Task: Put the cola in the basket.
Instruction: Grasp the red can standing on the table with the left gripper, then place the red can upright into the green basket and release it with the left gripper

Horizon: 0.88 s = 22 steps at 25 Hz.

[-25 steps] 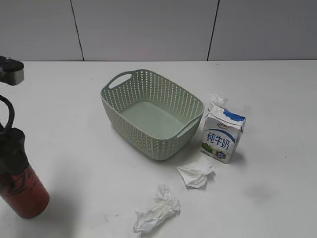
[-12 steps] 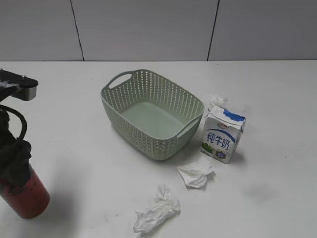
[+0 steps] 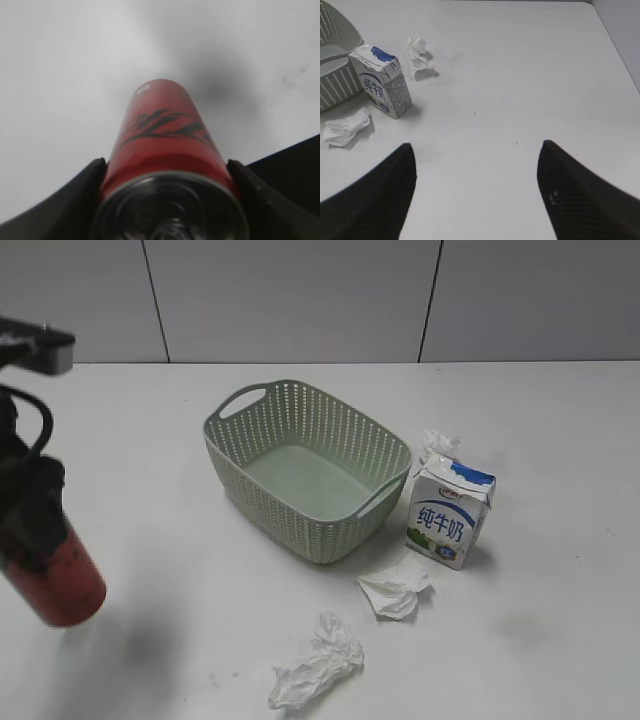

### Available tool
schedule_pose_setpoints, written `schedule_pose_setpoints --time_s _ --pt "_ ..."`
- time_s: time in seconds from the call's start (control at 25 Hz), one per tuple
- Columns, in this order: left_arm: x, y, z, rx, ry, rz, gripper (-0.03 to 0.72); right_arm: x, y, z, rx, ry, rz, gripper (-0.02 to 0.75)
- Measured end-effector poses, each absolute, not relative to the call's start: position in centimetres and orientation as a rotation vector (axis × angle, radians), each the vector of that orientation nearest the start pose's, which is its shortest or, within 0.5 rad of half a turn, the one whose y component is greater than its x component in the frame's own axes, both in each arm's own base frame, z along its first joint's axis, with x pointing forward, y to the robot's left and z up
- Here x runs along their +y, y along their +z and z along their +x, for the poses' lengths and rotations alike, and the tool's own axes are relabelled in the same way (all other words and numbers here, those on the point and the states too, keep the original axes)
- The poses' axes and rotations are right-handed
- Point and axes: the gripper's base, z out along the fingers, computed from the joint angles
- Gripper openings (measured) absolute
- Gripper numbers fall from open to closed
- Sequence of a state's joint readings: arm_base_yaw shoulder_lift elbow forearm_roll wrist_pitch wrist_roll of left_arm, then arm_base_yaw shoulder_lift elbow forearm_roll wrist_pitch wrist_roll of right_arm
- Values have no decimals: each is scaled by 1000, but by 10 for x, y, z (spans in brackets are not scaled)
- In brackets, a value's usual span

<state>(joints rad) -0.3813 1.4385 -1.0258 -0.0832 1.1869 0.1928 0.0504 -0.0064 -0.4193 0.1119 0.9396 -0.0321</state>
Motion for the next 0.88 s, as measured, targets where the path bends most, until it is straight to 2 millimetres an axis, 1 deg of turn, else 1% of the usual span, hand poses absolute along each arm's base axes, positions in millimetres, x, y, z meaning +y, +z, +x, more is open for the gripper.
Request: schedule_pose_setpoints --time_s 0.08,0.2,0.32,0.48,0.6,0.64,0.76,0.88 --pt "-104 282 240 2904 -137 820 530 9 265 7 1994 144 -74 572" --pt "-111 325 258 2757 -154 788 530 9 265 7 1994 144 -74 572" --pt "-119 357 278 2646 -164 764 530 9 265 7 1994 144 -74 572" --pt "-139 378 308 2558 -173 778 530 9 265 7 1994 144 -74 572" --pt "-166 377 328 2524 -188 831 530 9 265 7 1994 144 -74 572" --pt "-176 373 335 2520 -194 851 530 9 265 7 1994 144 -74 572" --pt "-209 355 349 2518 -209 933 530 9 265 7 1994 144 -74 572" --pt "-240 325 361 2547 -216 1008 530 9 265 7 1994 144 -74 572"
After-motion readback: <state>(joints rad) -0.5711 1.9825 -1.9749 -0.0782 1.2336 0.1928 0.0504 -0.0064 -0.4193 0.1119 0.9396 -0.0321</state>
